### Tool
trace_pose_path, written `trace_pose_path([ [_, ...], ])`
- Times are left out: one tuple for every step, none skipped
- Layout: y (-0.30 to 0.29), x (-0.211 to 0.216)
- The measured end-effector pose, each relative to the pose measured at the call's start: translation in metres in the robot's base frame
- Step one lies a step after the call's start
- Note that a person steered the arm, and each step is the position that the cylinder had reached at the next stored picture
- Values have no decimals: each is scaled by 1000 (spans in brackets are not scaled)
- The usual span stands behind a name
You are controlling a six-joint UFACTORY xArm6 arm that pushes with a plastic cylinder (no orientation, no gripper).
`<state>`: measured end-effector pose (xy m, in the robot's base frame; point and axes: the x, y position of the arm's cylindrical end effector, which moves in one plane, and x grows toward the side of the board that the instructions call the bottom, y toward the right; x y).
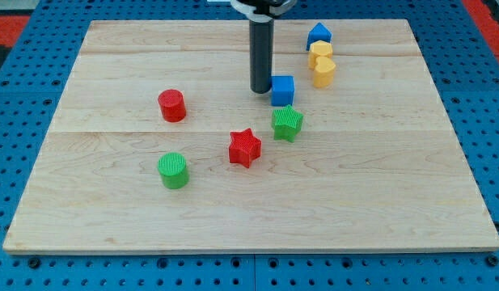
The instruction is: Slide the blue cube right a bit
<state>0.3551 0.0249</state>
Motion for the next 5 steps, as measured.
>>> trace_pose_path([
  [26,0],
  [20,2],
  [5,20],
  [18,25],
  [40,25],
])
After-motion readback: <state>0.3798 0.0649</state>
